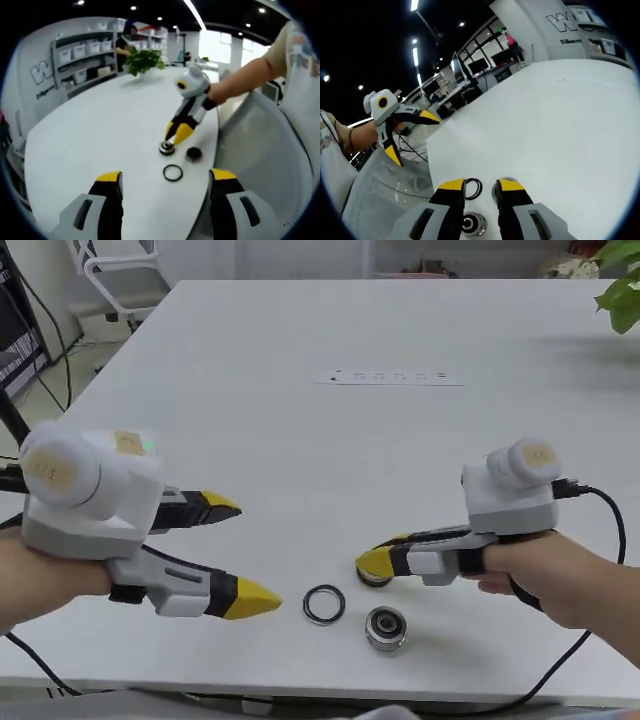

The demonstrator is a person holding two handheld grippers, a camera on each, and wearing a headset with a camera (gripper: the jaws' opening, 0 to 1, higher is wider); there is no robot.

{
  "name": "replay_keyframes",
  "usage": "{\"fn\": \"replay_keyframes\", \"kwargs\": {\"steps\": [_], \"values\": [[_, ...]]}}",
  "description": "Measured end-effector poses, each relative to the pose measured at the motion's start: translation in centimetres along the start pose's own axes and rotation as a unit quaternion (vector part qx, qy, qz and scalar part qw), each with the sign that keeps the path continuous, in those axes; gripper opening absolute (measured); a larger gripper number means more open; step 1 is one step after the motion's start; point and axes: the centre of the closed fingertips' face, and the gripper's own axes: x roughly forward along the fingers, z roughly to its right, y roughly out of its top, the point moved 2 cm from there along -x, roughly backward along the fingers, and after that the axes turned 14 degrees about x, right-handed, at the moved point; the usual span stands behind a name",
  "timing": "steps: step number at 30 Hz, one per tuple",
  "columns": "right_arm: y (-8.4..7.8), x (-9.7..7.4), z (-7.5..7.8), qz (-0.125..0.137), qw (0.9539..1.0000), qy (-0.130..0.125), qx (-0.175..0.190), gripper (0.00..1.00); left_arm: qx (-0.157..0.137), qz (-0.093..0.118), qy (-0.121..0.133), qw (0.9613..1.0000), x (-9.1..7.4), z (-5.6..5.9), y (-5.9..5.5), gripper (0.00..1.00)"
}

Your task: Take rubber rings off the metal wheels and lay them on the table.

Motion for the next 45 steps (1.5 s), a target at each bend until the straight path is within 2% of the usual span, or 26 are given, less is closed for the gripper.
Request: {"fn": "replay_keyframes", "kwargs": {"steps": [6, 16, 20, 25, 31, 39, 45], "values": [[-0.3, -0.6, 1.3, -0.006, 0.9994, -0.022, -0.027, 0.24, 0.006, -0.006, -0.009, 0.9999, 1.6, -0.6, 0.2, 0.7], [-1.0, -1.4, 2.7, -0.005, 0.9986, -0.037, -0.038, 0.26, 0.019, -0.007, -0.022, 0.9995, 3.7, -0.6, 0.7, 0.67], [-1.1, -1.4, 2.9, -0.003, 0.9983, -0.037, -0.044, 0.27, 0.027, -0.012, -0.031, 0.9991, 4.4, -0.4, 0.6, 0.66], [-1.2, -1.3, 3.1, -0.005, 0.9973, -0.04, -0.061, 0.28, 0.038, -0.015, -0.033, 0.9986, 5.3, -1.0, 0.8, 0.62], [-1.7, -1.1, 3.2, -0.011, 0.9959, -0.043, -0.078, 0.29, 0.046, -0.017, -0.04, 0.998, 6.5, -0.8, 0.9, 0.59], [-2.3, -0.7, 3.4, -0.021, 0.9938, -0.047, -0.099, 0.29, 0.048, -0.023, -0.05, 0.9974, 8.4, -0.6, 0.4, 0.55], [-2.5, -0.5, 3.6, -0.021, 0.993, -0.048, -0.106, 0.28, 0.038, -0.025, -0.056, 0.9974, 9.8, -0.4, 0.0, 0.5]]}}
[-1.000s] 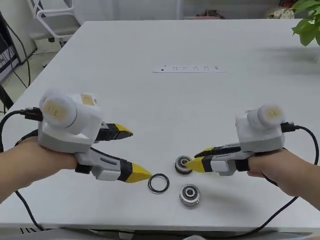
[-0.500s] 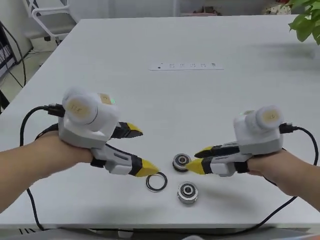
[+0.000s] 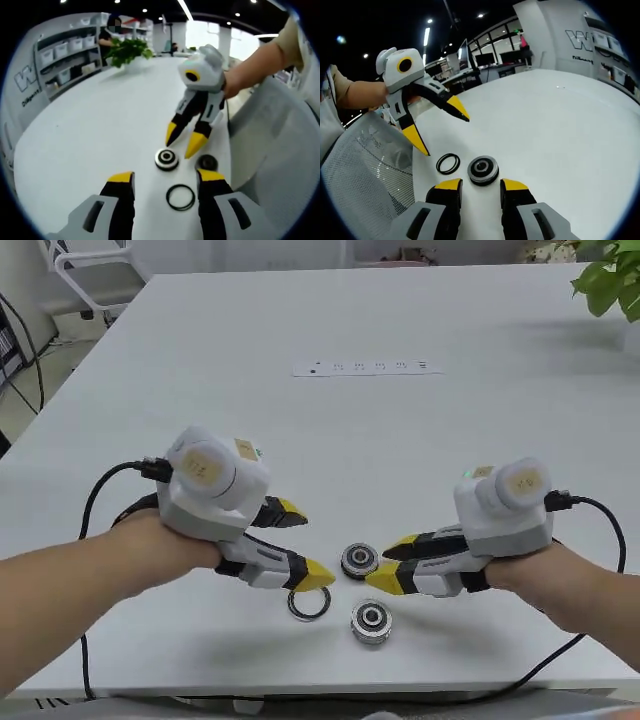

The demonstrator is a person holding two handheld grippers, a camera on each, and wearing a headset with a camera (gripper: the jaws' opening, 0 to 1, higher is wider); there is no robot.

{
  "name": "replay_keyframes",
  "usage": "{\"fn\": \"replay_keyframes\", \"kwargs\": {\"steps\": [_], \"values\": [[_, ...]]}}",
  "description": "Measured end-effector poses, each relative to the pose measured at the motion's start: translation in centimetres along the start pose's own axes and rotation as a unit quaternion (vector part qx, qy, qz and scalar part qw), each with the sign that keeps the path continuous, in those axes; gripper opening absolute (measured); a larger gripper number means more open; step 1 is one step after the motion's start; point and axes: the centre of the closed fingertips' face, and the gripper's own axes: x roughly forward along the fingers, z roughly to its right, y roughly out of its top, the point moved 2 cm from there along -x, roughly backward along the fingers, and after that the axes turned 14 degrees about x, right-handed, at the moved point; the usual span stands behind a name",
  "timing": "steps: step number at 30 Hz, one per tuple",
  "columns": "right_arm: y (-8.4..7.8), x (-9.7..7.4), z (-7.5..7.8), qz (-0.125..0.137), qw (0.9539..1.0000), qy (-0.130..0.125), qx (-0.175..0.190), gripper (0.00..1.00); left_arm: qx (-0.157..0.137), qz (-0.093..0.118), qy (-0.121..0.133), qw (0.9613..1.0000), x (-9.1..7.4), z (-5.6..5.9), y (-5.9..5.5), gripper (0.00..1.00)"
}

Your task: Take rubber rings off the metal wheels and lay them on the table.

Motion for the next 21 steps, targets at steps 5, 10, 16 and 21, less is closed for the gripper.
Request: {"fn": "replay_keyframes", "kwargs": {"steps": [5, 10, 16, 21], "values": [[-0.2, 0.2, 0.1, -0.004, 0.9999, -0.003, -0.014, 0.27, -0.002, -0.003, -0.007, 1.0, 1.0, 0.3, -0.1, 0.47], [-0.2, 0.3, 0.3, -0.003, 0.9998, -0.005, -0.021, 0.26, -0.005, -0.006, -0.012, 0.9999, 1.9, 0.3, -0.1, 0.45], [-0.3, 0.3, 0.5, 0.0, 0.9998, -0.005, -0.021, 0.25, -0.01, -0.007, -0.014, 0.9998, 2.7, 0.2, -0.1, 0.39], [-0.3, 0.3, 0.5, 0.003, 0.9998, -0.004, -0.019, 0.25, -0.013, -0.005, -0.017, 0.9998, 3.3, 0.3, 0.1, 0.35]]}}
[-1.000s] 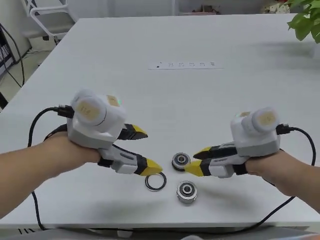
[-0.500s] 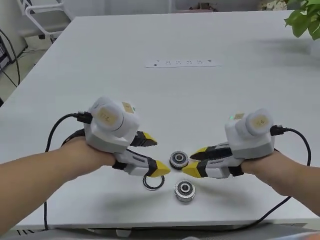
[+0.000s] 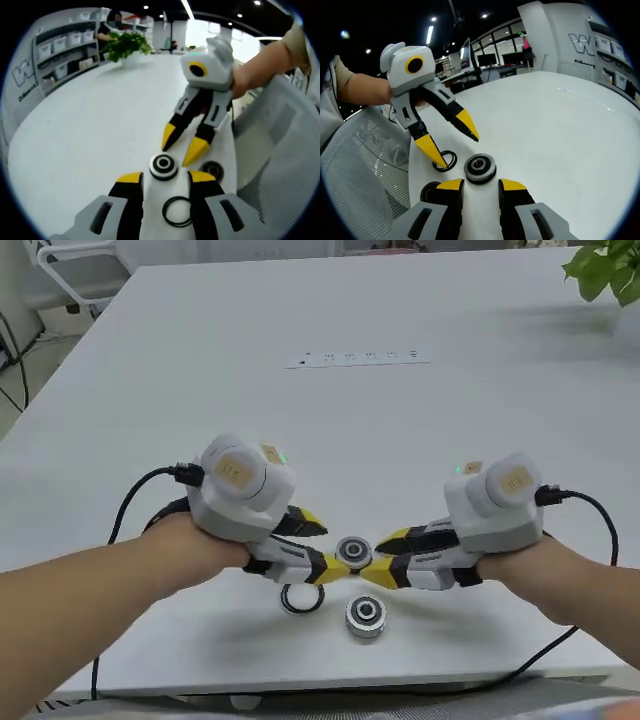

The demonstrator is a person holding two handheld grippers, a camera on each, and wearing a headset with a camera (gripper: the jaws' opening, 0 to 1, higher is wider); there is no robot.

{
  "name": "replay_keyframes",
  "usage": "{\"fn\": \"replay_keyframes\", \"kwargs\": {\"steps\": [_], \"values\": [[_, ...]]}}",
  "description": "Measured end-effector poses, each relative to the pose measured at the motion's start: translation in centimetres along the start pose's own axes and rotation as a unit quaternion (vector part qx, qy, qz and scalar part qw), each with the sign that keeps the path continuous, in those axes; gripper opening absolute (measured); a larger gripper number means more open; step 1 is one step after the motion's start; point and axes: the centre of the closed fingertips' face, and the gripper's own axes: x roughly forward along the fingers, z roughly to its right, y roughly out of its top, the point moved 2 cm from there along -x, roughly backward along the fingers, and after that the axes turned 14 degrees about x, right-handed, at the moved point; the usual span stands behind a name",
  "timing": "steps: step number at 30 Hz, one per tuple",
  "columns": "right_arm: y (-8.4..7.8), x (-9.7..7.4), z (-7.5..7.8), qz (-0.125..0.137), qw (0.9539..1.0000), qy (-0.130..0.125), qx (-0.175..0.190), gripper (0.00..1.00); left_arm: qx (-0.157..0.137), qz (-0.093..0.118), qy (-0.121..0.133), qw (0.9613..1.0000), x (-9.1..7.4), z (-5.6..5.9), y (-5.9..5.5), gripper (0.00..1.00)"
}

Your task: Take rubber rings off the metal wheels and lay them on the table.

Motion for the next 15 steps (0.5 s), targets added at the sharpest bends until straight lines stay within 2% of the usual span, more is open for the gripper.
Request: {"fn": "replay_keyframes", "kwargs": {"steps": [15], "values": [[0.1, 0.1, -0.1, 0.001, 1.0, 0.003, -0.001, 0.25, 0.009, -0.004, -0.005, 0.9999, 1.6, 0.1, 0.4, 0.24]]}}
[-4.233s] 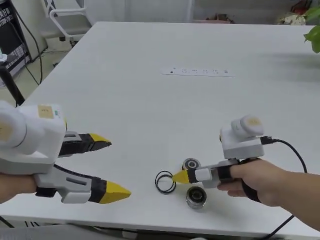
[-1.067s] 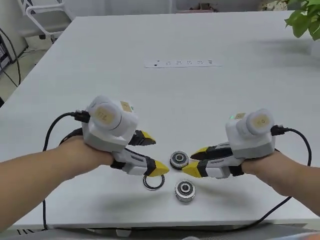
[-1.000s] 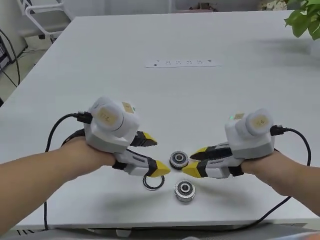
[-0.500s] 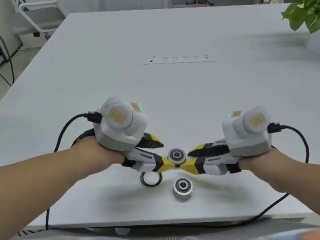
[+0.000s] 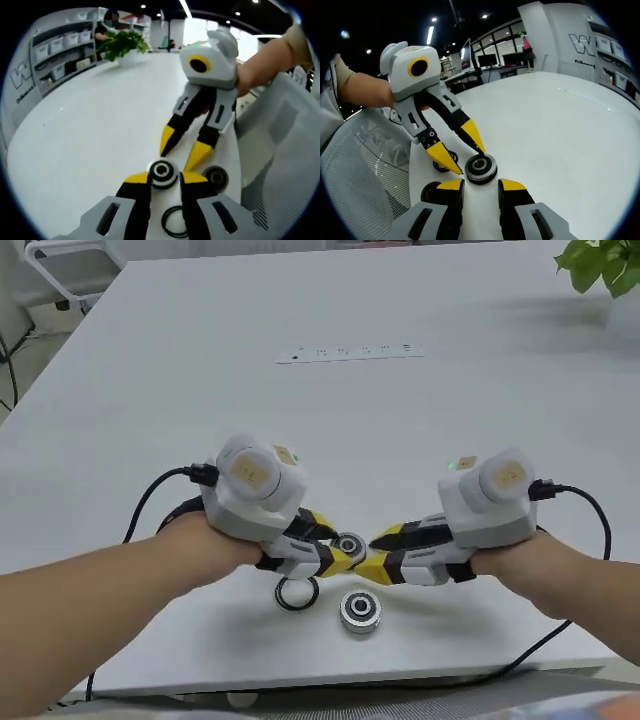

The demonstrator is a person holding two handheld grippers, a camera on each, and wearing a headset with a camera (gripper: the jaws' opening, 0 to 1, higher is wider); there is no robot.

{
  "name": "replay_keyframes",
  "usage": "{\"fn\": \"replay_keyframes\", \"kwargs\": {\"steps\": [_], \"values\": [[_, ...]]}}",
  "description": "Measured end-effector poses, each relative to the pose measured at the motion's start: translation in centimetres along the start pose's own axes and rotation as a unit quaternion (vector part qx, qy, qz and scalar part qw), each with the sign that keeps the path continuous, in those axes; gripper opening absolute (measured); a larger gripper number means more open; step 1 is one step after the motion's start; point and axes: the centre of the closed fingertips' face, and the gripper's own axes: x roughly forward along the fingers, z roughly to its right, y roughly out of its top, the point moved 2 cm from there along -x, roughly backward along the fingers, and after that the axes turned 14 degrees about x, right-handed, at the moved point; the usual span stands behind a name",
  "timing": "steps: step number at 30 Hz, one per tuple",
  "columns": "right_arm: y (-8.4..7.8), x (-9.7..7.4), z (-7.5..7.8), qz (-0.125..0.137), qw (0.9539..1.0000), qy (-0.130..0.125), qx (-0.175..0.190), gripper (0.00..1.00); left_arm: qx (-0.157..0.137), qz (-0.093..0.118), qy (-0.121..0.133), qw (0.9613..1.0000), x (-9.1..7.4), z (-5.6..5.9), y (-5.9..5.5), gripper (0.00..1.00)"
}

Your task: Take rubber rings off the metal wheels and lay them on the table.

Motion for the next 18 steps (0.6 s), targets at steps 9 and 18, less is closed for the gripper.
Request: {"fn": "replay_keyframes", "kwargs": {"steps": [9, 18], "values": [[0.18, 0.13, -0.14, 0.001, 1.0, 0.002, -0.003, 0.25, 0.026, -0.005, 0.006, 0.9996, 0.27, -0.13, 0.26, 0.18], [0.24, 0.37, -0.21, -0.001, 1.0, 0.004, -0.006, 0.25, 0.02, -0.005, 0.008, 0.9998, 0.52, -0.32, 0.35, 0.17]]}}
